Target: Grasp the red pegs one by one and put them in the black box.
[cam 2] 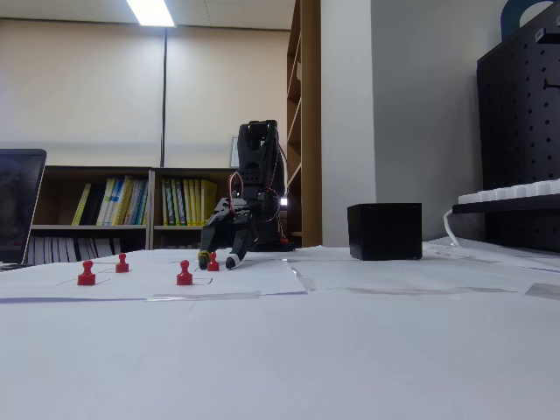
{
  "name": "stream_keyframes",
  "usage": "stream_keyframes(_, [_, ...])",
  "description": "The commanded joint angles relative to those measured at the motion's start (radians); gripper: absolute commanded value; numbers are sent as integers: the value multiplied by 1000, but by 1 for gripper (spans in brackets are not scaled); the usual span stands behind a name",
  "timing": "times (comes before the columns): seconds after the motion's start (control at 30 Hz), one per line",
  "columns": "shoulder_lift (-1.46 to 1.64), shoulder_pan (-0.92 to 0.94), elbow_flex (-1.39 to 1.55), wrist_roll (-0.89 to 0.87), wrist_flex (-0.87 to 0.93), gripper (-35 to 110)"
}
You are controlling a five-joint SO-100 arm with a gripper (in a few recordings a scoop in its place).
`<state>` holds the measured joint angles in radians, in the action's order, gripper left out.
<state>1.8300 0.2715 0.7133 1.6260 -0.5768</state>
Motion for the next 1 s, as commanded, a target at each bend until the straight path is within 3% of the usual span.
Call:
stream_keyframes(0.0, [14, 29, 60, 0, 2, 14])
stream_keyframes(0.77, [32, 20, 78, -25, 35, 0])
stream_keyframes(0.9, [-158, 11, 77, -64, 316, 0])
stream_keyframes(0.97, [-351, 5, 124, -97, 698, 0])
